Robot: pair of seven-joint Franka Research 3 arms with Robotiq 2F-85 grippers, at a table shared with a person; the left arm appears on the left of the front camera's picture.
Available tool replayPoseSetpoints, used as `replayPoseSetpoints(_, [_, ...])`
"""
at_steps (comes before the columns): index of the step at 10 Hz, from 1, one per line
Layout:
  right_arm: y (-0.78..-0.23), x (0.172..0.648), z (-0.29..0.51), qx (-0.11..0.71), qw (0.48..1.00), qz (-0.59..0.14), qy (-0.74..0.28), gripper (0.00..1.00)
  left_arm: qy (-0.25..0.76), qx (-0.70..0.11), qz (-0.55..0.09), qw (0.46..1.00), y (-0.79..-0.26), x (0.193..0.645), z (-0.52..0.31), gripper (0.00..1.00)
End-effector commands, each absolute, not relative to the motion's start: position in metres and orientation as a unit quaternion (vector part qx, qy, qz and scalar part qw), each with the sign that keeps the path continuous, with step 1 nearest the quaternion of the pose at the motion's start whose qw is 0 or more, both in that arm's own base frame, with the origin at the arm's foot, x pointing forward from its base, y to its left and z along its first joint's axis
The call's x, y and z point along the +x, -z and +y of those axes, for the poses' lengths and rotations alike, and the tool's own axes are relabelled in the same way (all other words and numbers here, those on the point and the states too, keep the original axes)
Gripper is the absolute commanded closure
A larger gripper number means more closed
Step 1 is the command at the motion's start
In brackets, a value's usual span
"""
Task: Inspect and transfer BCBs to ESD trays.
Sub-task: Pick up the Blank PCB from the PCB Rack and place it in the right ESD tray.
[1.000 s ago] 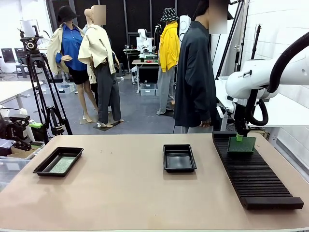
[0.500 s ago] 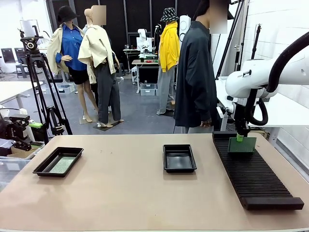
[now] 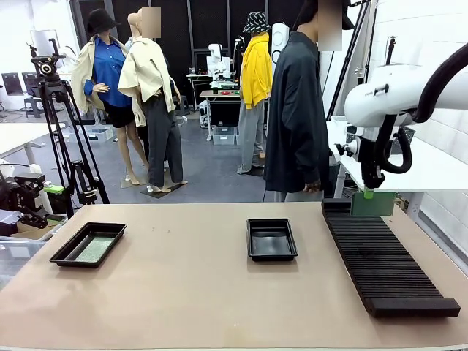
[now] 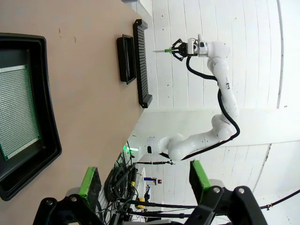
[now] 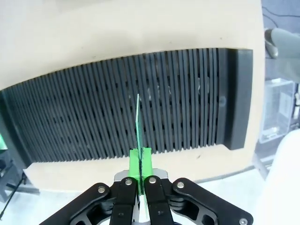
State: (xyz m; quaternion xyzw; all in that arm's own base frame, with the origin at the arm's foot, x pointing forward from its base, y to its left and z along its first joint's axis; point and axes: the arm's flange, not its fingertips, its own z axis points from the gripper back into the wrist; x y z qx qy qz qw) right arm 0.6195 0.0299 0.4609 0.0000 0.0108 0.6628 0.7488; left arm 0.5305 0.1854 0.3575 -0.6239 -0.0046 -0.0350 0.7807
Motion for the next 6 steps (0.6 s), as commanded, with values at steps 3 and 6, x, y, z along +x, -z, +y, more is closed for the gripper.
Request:
replayPoseSetpoints(3, [-0.477,0.596,0.048,0.03,0.813,0.021,-0.581,1.0,0.037,-0.623,-0.004,0.781,-0.359,0.529,0.185,0.0])
replayPoseSetpoints(6, [-0.476,0.576,0.071,0.139,0.898,-0.006,-0.419,1.0,0.037,-0.623,-0.004,0.781,-0.359,0.529,0.185,0.0])
